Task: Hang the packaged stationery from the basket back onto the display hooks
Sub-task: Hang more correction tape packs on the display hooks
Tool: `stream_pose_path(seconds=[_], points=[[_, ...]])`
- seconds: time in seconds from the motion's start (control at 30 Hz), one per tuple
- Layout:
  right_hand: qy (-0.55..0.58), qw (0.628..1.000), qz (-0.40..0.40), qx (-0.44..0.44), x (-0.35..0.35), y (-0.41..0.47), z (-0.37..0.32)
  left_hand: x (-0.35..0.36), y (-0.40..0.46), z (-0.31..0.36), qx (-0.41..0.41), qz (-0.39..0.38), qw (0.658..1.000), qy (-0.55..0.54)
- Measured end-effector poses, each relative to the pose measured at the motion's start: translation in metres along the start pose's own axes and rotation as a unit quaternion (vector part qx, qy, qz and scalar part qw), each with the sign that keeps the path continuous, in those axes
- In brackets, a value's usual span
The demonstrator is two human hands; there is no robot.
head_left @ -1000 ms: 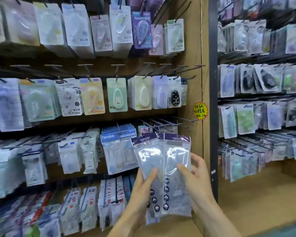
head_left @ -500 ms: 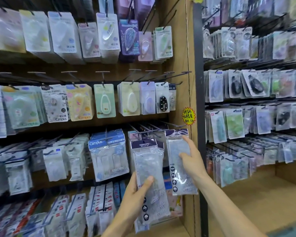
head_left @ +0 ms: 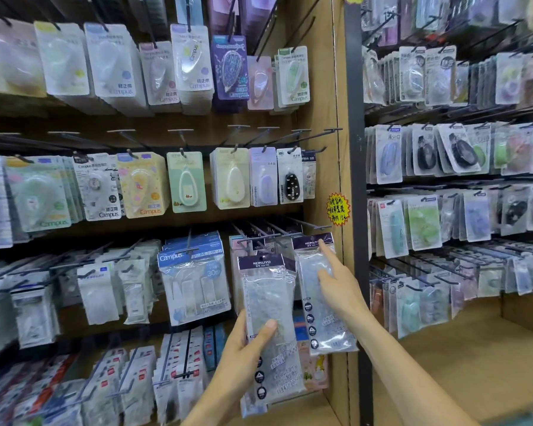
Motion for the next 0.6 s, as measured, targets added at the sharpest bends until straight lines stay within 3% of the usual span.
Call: stream_pose_path(seconds=[0.2, 0.6], points=[[-0.059, 0.998, 0.014, 0.008, -0.004, 0.003, 0.006, 0.000, -0.001, 0.002, 0.005, -0.001, 1.000, 0.001], [-0.065, 0.998, 0.000, 0.014, -0.003, 0.017, 0.008, 0.004, -0.001, 0.002, 0.007, -0.005, 1.000, -0.023]])
Point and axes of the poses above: each hand's wrist, its own y-axis towards the middle knuckle, its own x-axis out of the palm, z = x × y, the point moved 8 cm from there along y, towards the middle knuckle, and after that the axes turned 6 degrees about -z, right-handed, at the moved point
